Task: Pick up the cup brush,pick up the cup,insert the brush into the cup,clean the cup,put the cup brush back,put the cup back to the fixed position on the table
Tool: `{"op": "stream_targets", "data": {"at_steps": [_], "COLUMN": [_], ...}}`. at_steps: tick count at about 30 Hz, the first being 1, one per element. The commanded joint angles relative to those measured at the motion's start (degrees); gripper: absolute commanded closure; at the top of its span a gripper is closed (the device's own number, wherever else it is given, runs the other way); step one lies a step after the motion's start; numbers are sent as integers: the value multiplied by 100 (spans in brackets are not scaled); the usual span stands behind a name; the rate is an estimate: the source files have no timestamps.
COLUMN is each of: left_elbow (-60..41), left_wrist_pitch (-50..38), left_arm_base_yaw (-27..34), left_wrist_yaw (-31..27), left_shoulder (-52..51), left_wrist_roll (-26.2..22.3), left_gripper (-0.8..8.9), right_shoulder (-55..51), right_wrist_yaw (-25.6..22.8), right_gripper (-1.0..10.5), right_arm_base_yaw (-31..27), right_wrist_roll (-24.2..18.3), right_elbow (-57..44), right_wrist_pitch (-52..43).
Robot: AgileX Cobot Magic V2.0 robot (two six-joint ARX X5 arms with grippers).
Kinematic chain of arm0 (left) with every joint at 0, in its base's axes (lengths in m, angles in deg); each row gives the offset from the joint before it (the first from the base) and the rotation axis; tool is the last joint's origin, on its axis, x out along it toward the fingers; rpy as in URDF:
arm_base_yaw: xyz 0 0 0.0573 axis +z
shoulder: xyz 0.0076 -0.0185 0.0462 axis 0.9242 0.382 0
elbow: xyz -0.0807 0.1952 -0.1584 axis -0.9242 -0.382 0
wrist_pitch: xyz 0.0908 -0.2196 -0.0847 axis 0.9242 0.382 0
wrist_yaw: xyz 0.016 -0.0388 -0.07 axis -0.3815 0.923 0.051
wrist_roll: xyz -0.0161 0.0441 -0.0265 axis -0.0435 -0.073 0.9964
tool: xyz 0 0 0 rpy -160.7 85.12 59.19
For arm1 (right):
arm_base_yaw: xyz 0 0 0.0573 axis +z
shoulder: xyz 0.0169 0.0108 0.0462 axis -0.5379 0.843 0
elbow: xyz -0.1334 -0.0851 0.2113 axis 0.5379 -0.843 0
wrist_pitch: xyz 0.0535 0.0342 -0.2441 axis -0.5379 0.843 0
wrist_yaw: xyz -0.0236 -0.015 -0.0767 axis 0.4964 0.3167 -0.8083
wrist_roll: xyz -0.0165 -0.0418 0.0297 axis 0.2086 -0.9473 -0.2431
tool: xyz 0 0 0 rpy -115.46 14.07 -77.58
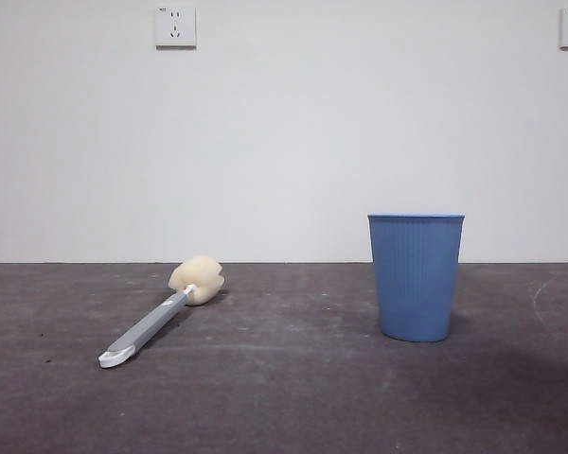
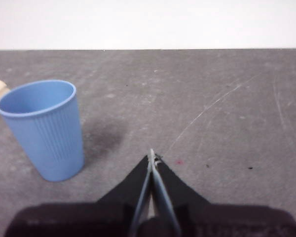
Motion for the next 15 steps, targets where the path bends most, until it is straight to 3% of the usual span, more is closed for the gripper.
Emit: {"op": "stream_targets", "data": {"at_steps": [1,4,15], "left_elbow": [-44,125,1600], "left_wrist_pitch": [-28,151,1303], "left_arm_base_yaw": [20,20,13], "left_wrist_yaw": [227,514,1241], "left_shoulder": [-9,-7,293], "left_wrist_roll": [321,629,951], "left_gripper": [820,820,819], "right_shoulder": [7,17,1145], "right_wrist_yaw": [11,26,848], "right_gripper": [957,958,959], "right_arm_base_yaw": [-13,-13,-13], "right_wrist_roll": [743,1078,1178], "right_elbow": [-57,44,1451], "right_wrist_pitch": [-131,-125,98]}}
